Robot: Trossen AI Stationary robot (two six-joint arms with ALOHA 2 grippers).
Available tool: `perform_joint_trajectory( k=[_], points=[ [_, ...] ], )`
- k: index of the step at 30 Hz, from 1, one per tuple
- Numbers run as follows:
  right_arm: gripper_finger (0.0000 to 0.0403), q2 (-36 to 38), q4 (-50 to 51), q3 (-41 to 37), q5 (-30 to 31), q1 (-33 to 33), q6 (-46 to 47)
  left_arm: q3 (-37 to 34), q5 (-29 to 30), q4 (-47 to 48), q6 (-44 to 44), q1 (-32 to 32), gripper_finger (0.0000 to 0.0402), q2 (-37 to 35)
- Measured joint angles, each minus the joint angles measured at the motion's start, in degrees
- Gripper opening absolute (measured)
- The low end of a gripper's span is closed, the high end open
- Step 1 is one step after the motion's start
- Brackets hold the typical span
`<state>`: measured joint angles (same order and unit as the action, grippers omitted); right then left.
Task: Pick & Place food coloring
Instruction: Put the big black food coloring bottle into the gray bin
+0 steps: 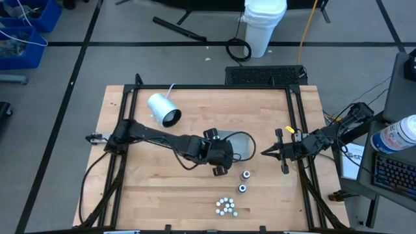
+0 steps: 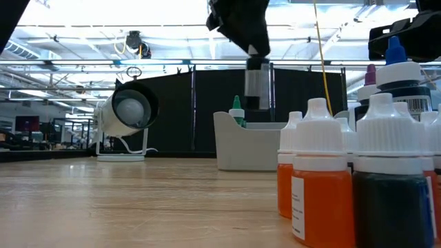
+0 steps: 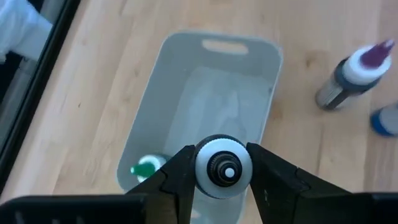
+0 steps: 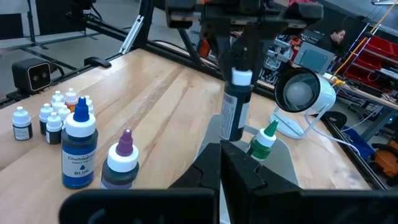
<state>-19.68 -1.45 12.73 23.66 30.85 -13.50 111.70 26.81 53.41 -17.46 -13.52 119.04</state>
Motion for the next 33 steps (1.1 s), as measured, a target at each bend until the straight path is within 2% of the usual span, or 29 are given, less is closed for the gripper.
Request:
perform_joint_trajectory(
  k=[4,7,12,19,23,29,33],
  points=[
    [0.0000,0.0,0.0,0.0,0.0,0.0,0.0,-3.0,0.4,-0.3,-3.3,0.0,0.0127,0.0],
    [0.0000,0.0,0.0,0.0,0.0,0.0,0.4,-5.5,2.9,-0.7,-6.9,0.0,0.0129,0.0],
    [0.0000,0.0,0.0,0.0,0.0,0.0,0.8,-6.8,4.8,-0.6,-10.1,0.0,0.0134,0.0],
    [0.0000,0.0,0.0,0.0,0.0,0.0,0.8,-8.0,4.9,-0.9,-12.3,0.0,0.0132,0.0],
    [0.0000,0.0,0.0,0.0,0.0,0.0,0.8,-10.7,4.8,-5.1,-12.7,0.0,0.0138,0.0],
    [0.0000,0.0,0.0,0.0,0.0,0.0,0.8,-12.7,4.5,-7.3,-12.9,0.0,0.0128,0.0],
    [0.0000,0.0,0.0,0.0,0.0,0.0,0.8,-13.5,4.7,-7.2,-12.9,0.1,0.0135,0.0]
  ],
)
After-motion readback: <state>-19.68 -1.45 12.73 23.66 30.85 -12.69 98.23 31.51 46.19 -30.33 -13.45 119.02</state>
